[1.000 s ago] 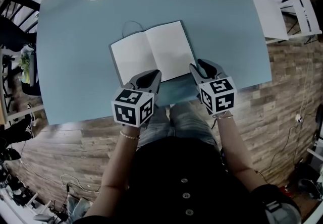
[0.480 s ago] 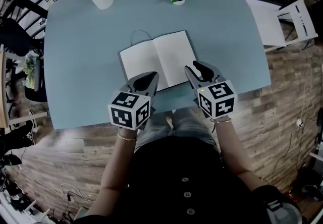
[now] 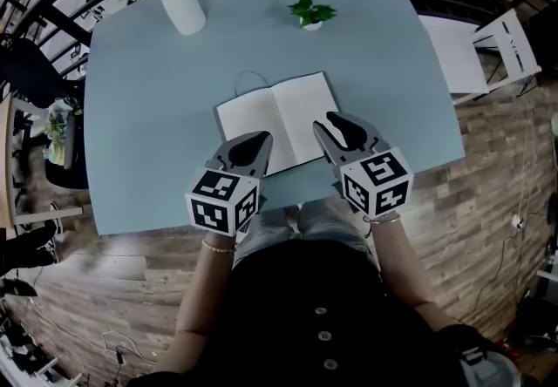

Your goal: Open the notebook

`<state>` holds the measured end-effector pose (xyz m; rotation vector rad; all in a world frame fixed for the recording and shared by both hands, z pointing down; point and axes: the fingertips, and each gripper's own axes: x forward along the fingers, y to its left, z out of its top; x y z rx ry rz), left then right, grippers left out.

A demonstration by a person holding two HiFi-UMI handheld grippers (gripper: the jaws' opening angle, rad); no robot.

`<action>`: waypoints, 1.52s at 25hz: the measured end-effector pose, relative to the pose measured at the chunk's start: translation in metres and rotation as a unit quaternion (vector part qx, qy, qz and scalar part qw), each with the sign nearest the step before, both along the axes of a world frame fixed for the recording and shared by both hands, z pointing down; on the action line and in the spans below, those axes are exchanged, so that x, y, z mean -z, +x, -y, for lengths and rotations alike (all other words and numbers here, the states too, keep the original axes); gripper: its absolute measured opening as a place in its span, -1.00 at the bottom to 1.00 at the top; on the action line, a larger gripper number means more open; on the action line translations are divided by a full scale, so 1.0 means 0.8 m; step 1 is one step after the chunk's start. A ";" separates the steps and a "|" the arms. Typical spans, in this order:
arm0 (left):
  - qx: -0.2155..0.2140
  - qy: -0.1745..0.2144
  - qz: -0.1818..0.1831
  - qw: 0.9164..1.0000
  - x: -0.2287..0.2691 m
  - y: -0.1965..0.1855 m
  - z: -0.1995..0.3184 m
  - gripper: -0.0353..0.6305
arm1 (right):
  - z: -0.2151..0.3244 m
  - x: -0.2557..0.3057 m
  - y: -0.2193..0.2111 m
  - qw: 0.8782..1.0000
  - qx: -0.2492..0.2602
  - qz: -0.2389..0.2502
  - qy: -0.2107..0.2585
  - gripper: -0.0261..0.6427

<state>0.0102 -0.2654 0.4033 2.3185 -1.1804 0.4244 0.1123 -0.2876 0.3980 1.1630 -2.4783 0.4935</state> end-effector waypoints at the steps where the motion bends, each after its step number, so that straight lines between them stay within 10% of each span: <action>1: 0.001 0.005 -0.003 1.000 0.005 -0.002 0.002 -0.84 | 0.001 0.005 -0.002 1.000 -0.001 0.004 0.001 -0.57; 17: 0.007 0.063 -0.019 0.998 0.060 -0.028 0.013 -0.84 | -0.003 0.078 -0.044 0.996 0.022 0.056 0.069 -0.66; 38: -0.010 0.032 0.005 0.999 0.031 -0.030 -0.015 -0.84 | -0.030 0.072 -0.076 0.994 0.059 0.061 0.067 -0.90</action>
